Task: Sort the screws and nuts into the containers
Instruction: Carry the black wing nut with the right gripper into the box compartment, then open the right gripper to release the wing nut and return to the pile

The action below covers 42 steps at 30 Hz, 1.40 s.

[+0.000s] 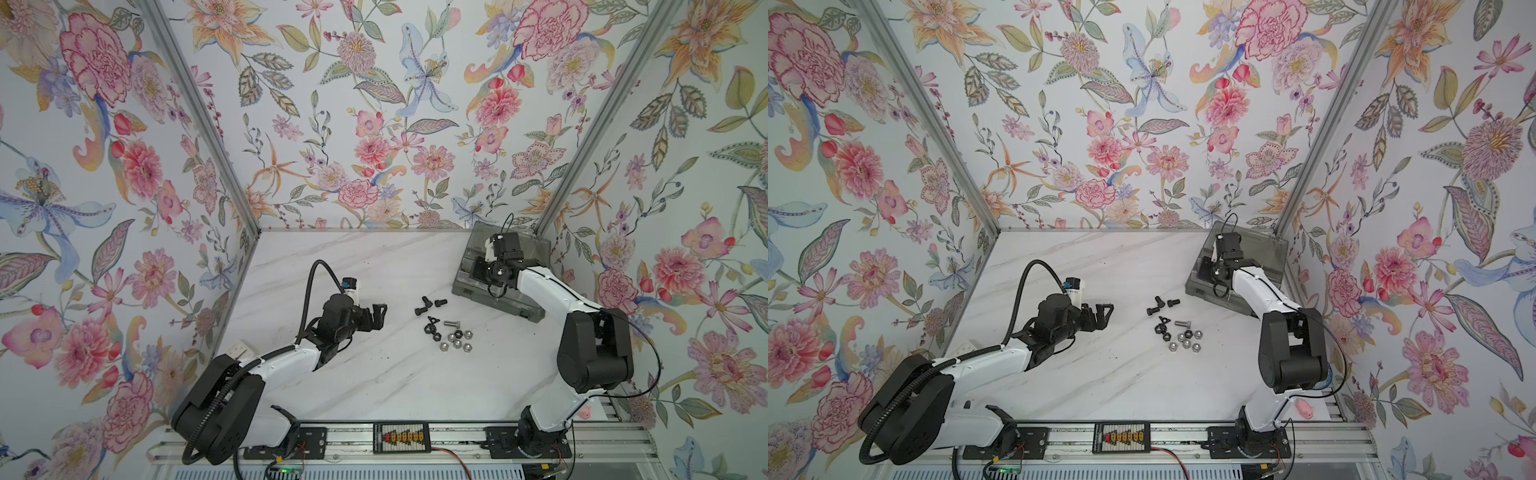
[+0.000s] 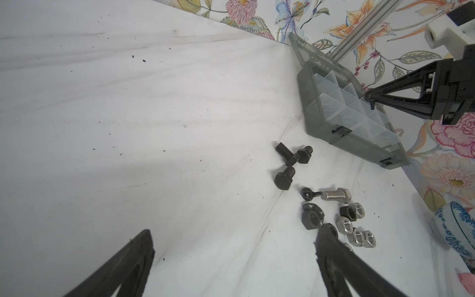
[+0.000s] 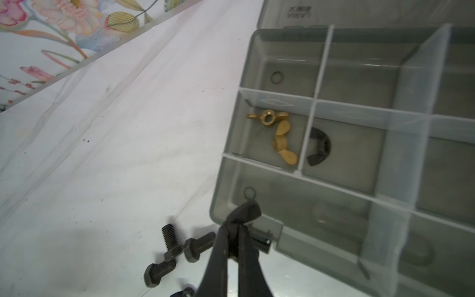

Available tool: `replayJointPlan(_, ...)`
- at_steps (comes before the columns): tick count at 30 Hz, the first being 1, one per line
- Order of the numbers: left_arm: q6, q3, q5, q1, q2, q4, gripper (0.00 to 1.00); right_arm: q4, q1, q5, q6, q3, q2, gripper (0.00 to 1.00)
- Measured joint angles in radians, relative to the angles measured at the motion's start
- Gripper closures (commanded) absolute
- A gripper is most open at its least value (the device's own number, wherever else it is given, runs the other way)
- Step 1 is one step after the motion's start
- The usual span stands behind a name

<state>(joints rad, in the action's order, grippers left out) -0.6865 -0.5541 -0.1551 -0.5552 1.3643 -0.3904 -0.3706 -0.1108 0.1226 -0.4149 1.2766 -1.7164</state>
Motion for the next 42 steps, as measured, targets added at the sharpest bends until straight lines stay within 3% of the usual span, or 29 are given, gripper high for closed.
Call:
replayJointPlan(7, -0.018, -0.001, -0.018, 0.0, 0.015, -0.014, 0.01, -0.022, 0.094, -0.027, 0.025, 0.061, -0.068, 1.0)
replayJointPlan(21, -0.029, -0.037, -0.044, 0.0, 0.068, -0.045, 0.01, -0.036, 0.124, -0.03, 0.042, 0.168, -0.226, 1.0)
replayJointPlan(28, -0.029, -0.037, -0.044, 0.0, 0.069, -0.046, 0.01, -0.037, 0.124, -0.029, 0.044, 0.182, -0.246, 0.78)
replayJointPlan(42, -0.029, -0.051, -0.048, 0.0, 0.091, -0.054, 0.0, -0.038, 0.133, 0.032, 0.077, 0.179, -0.23, 0.64)
